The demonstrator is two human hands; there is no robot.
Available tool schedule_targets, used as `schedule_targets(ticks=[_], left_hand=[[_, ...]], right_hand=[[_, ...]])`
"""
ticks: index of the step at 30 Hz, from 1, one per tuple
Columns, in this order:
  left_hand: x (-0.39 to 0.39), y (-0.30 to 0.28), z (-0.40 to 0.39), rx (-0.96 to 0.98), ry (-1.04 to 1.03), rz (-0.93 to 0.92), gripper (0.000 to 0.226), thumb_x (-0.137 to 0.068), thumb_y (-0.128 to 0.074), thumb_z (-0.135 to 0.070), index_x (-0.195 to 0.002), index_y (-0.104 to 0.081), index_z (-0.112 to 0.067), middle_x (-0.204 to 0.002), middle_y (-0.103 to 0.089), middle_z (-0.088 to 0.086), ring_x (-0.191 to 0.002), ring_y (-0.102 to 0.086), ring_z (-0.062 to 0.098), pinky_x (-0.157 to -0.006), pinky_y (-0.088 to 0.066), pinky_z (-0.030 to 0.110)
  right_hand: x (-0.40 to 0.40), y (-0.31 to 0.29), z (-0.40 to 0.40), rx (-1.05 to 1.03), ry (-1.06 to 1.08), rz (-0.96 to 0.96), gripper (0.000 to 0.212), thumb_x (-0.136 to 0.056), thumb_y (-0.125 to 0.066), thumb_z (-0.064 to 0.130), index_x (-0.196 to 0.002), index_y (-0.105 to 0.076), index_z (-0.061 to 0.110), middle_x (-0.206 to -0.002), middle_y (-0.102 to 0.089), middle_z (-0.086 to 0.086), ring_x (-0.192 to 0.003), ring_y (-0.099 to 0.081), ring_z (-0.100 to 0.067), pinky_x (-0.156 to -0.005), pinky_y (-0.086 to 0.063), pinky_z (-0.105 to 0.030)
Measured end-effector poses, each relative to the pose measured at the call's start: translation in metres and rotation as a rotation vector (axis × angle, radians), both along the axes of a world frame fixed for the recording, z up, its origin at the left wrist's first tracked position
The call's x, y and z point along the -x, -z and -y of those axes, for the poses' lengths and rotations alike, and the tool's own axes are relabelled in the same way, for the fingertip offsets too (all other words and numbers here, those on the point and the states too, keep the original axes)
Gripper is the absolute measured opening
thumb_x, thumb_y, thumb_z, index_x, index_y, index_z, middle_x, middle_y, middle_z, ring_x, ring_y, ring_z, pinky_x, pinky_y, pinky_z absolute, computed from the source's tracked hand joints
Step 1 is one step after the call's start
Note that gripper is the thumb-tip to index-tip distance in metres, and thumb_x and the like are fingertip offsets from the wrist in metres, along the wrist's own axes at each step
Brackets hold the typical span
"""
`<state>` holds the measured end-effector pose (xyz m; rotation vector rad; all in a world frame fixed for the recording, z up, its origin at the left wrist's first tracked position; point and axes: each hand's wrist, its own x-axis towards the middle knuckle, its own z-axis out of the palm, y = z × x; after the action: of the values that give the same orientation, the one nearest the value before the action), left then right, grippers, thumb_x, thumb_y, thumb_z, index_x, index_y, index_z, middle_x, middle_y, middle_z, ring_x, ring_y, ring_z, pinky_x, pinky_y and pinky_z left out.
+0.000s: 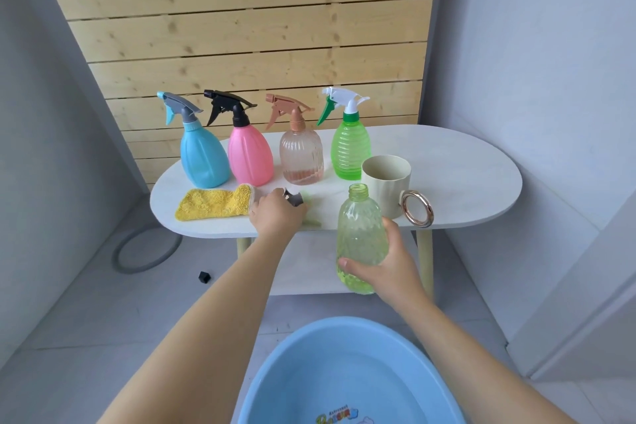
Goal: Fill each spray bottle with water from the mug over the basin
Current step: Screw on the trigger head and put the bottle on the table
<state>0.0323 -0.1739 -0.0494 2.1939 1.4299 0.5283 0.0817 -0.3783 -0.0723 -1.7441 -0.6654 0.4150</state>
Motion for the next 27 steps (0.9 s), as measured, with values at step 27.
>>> schedule_targets(ticks=[27], left_hand=[[0.157,-0.092,0.039,0.395,0.138,0.579,0.037,-0.085,-0.068,-0.007,-0.121,-0.062,-0.010,-0.062,-0.066,-0.005,-0.063,-0.065,0.012,-0.074,-0.055,0.026]], right_hand=[[0.006,0.030,0.051,0.236,0.060,0.139,0.076,-0.061,-0.085,0.020,-0.123,-0.041,0.024,-0.106,-0.055,0.011,-0.095,-0.050,-0.013,-0.063,-0.034,-0.021]])
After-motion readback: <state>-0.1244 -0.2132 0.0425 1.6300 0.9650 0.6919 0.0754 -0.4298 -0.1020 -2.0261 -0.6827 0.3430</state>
